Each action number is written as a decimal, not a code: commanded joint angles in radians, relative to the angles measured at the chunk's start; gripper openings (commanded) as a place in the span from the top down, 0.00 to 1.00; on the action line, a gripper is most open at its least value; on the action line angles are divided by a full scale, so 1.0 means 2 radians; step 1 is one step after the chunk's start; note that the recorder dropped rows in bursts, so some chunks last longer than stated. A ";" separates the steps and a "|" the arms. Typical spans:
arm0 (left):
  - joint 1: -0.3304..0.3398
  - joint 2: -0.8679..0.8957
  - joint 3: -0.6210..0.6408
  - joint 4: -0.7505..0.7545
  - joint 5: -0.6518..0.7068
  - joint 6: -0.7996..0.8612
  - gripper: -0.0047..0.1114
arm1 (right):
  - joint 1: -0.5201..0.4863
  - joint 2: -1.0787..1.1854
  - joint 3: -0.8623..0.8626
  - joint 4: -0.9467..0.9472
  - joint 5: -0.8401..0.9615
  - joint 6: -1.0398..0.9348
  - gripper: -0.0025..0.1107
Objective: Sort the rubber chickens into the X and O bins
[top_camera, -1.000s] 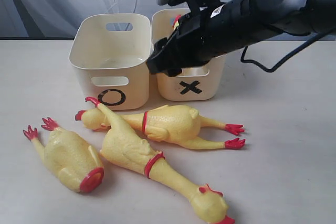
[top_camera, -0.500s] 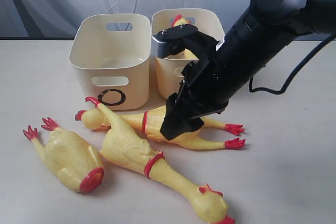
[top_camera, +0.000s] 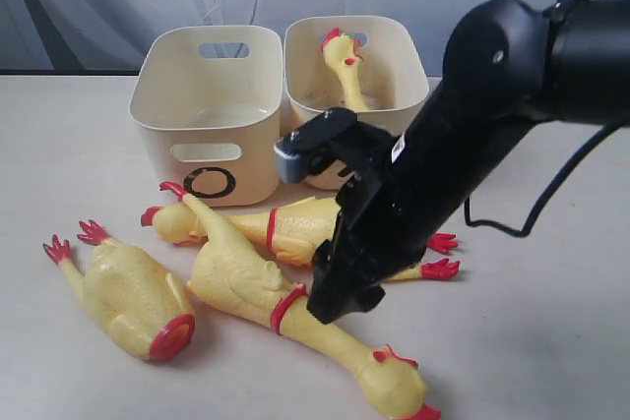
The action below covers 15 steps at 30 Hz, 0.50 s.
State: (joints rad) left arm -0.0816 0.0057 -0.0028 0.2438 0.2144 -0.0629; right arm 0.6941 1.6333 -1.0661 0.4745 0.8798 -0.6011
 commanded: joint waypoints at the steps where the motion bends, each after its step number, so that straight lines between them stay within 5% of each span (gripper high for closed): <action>1: 0.001 -0.003 0.001 0.002 -0.003 -0.003 0.96 | 0.040 0.001 0.034 -0.004 -0.087 0.002 0.47; 15: 0.001 -0.003 0.001 0.002 -0.003 -0.003 0.96 | 0.067 0.001 0.045 -0.077 -0.130 0.065 0.47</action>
State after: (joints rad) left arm -0.0816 0.0057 -0.0028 0.2438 0.2144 -0.0629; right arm 0.8257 1.6333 -0.9800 0.3226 0.6472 -0.4753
